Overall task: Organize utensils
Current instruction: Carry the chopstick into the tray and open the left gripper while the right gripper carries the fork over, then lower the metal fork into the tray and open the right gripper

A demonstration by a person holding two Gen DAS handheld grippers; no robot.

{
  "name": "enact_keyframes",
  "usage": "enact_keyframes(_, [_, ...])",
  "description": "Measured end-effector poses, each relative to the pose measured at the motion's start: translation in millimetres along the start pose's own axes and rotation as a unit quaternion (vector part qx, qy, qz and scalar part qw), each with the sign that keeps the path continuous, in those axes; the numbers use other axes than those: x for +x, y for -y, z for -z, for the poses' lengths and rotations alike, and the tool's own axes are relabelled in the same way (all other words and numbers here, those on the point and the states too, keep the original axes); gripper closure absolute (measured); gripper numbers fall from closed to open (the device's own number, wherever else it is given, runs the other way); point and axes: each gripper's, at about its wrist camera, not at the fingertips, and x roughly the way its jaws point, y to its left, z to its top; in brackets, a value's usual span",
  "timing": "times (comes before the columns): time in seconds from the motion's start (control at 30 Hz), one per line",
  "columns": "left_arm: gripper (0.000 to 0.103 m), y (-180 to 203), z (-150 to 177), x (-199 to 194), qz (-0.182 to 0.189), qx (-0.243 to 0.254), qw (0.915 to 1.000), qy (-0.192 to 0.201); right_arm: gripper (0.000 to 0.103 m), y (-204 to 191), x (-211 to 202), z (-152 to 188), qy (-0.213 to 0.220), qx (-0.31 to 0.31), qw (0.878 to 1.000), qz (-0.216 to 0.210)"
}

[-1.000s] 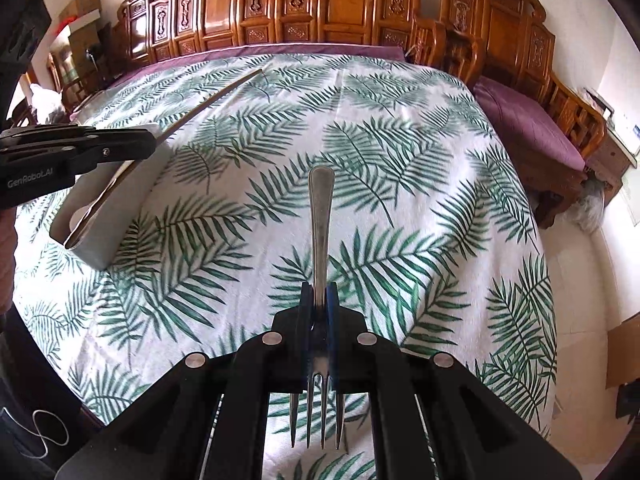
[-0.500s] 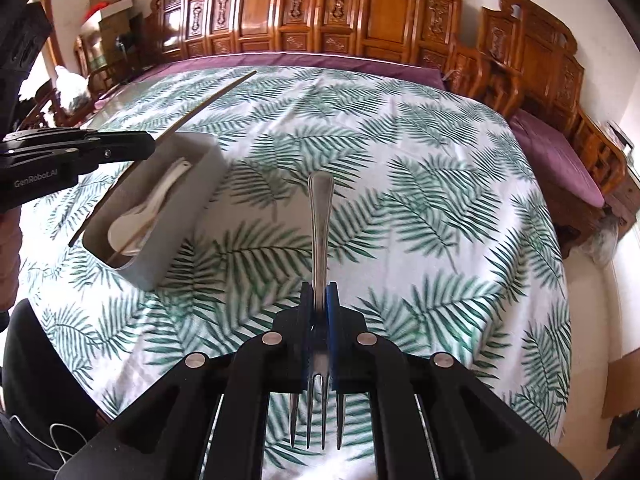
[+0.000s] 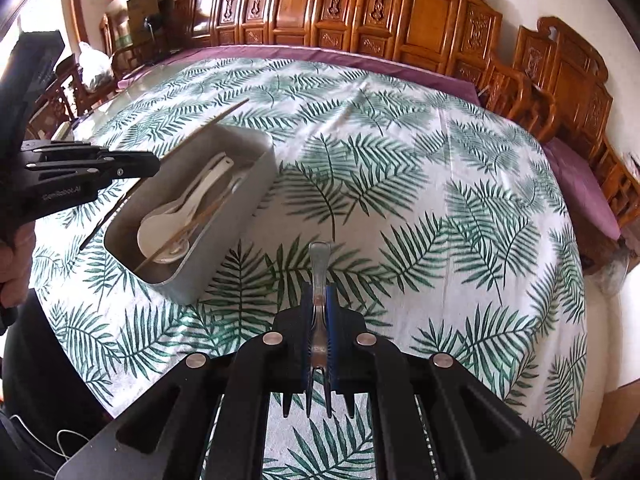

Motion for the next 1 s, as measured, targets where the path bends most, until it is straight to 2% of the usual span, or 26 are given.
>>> enact_keyframes(0.3, [0.099, -22.1, 3.2, 13.4, -0.008, -0.018, 0.9997, -0.016, 0.096, -15.5, -17.0, -25.8, 0.025, -0.028, 0.999, 0.008])
enact_keyframes(0.6, [0.098, -29.1, 2.8, 32.0, -0.008, -0.033, 0.9987, -0.038, 0.096, -34.1, -22.5, -39.5, 0.029, -0.045, 0.999, 0.001])
enact_keyframes(0.67, [0.091, -30.0, 1.8, 30.9, -0.006, -0.035, 0.9988, -0.035, 0.096, -38.6, -21.3, -42.4, 0.029, -0.048, 0.998, -0.002])
enact_keyframes(0.7, [0.079, -30.4, 1.2, 29.8, -0.005, -0.036, 0.9988, -0.032, 0.095, -41.1, -20.5, -44.1, 0.029, -0.049, 0.998, -0.003])
enact_keyframes(0.73, [0.072, -31.6, 0.6, 26.8, -0.004, -0.038, 0.9990, -0.025, 0.096, -43.3, -19.5, -45.5, 0.030, -0.050, 0.998, -0.004])
enact_keyframes(1.0, [0.070, -52.2, -1.1, -3.2, -0.016, -0.051, 0.9985, 0.011, 0.096, -65.3, -0.3, -64.7, 0.027, -0.053, 0.998, -0.026])
